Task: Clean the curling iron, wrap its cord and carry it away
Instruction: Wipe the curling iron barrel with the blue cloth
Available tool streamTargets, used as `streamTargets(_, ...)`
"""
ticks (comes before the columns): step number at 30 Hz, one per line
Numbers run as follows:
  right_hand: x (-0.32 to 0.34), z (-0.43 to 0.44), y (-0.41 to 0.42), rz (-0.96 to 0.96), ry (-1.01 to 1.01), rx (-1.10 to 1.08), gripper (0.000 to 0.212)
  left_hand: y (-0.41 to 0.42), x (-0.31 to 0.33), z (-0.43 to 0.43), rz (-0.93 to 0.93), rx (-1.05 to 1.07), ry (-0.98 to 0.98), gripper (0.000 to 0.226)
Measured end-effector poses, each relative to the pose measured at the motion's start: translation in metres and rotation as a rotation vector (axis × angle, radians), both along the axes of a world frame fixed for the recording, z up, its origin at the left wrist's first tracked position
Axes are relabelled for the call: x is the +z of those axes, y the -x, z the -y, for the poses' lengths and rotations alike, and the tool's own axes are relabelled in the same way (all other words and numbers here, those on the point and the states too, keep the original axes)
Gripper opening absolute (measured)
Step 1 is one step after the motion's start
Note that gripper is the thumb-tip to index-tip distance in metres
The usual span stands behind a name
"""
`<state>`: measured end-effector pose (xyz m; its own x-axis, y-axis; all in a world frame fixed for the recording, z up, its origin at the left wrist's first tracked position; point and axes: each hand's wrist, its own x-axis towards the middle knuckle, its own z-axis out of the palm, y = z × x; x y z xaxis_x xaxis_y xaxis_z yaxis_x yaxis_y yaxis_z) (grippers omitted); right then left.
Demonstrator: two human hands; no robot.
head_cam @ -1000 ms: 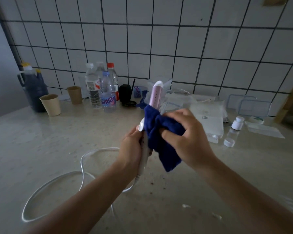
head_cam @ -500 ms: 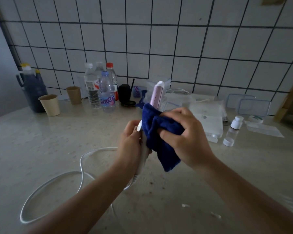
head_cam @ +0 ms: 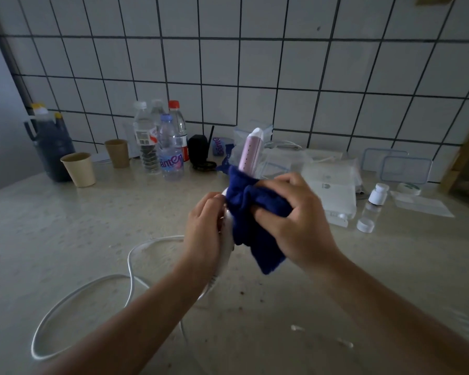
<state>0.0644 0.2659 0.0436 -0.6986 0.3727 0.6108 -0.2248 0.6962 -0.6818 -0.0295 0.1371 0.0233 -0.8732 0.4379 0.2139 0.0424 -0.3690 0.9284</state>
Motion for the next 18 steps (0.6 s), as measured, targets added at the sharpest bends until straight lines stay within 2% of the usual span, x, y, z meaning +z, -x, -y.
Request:
streamTargets(1,0.002,-0.002,-0.001,-0.011,0.01,0.002,0.035,-0.001,-0.001,0.0,-0.065,0.0,0.013,0.04)
streamTargets(3,0.002,0.0,-0.002,0.004,0.007,0.024,0.036,-0.003,-0.002,0.0,-0.075,0.003,-0.042,0.026)
streamTargets(6,-0.009,0.012,-0.002,0.109,-0.04,0.124,0.04,0.003,0.0,0.002,-0.042,0.038,-0.08,0.037)
streamTargets(10,-0.02,0.021,0.0,0.227,-0.112,0.261,0.042,0.012,0.003,0.007,-0.009,0.044,-0.1,0.024)
streamTargets(12,-0.015,0.016,0.001,0.155,-0.129,0.189,0.041,0.011,0.002,0.003,-0.021,0.046,-0.113,0.028)
streamTargets(15,0.001,0.001,0.0,0.001,-0.043,0.057,0.038,0.005,-0.003,0.0,-0.1,-0.012,-0.107,0.032)
streamTargets(18,0.006,-0.003,-0.001,-0.06,-0.013,0.053,0.034,0.001,-0.002,0.002,-0.172,-0.012,-0.062,0.029)
